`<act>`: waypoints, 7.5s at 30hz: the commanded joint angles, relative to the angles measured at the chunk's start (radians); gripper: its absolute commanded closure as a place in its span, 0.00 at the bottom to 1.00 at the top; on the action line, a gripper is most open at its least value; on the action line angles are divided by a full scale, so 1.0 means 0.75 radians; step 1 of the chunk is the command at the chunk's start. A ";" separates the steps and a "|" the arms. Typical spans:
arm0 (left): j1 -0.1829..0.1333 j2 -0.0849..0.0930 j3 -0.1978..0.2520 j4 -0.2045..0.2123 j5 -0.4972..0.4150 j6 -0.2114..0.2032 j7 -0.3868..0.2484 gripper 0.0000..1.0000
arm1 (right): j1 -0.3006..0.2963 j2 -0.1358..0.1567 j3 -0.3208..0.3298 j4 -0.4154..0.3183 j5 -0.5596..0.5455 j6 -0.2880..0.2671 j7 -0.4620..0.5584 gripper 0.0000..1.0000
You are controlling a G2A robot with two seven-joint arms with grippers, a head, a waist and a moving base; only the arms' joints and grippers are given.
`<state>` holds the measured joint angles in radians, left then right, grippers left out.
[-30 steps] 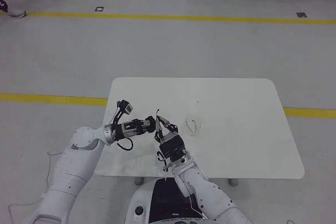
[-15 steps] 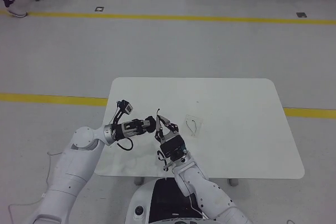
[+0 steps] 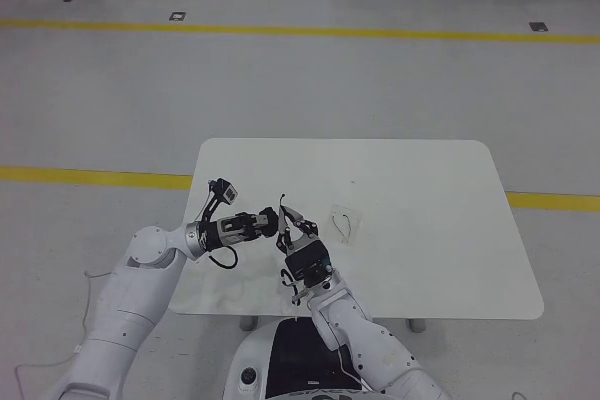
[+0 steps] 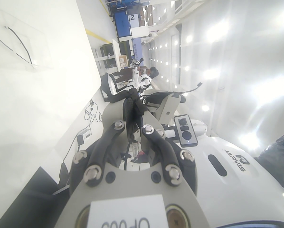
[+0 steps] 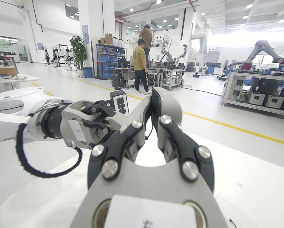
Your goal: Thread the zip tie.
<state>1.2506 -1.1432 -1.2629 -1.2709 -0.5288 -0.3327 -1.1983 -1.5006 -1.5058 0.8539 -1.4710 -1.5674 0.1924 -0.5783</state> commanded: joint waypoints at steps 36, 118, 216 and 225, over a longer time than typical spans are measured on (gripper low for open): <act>0.000 0.000 0.000 0.000 0.000 0.000 0.000 1.00 | -0.016 0.003 0.025 -0.004 0.021 -0.021 0.033 1.00; 0.013 0.005 -0.019 0.006 -0.204 0.138 -0.072 1.00 | -0.056 0.066 0.076 -0.047 -0.004 -0.014 -0.023 0.00; -0.097 -0.001 0.130 0.255 -0.777 0.655 -0.243 1.00 | 0.385 0.240 -0.389 0.236 -0.004 0.197 -0.126 0.71; -0.097 -0.001 0.130 0.255 -0.777 0.655 -0.243 1.00 | 0.394 0.250 -0.405 0.227 -0.004 0.197 -0.143 0.71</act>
<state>1.1782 -1.1442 -1.1652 -1.0798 -1.1112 0.1585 -1.3806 -1.2049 -1.3191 0.5504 -1.2994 -1.5700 0.3400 -0.6840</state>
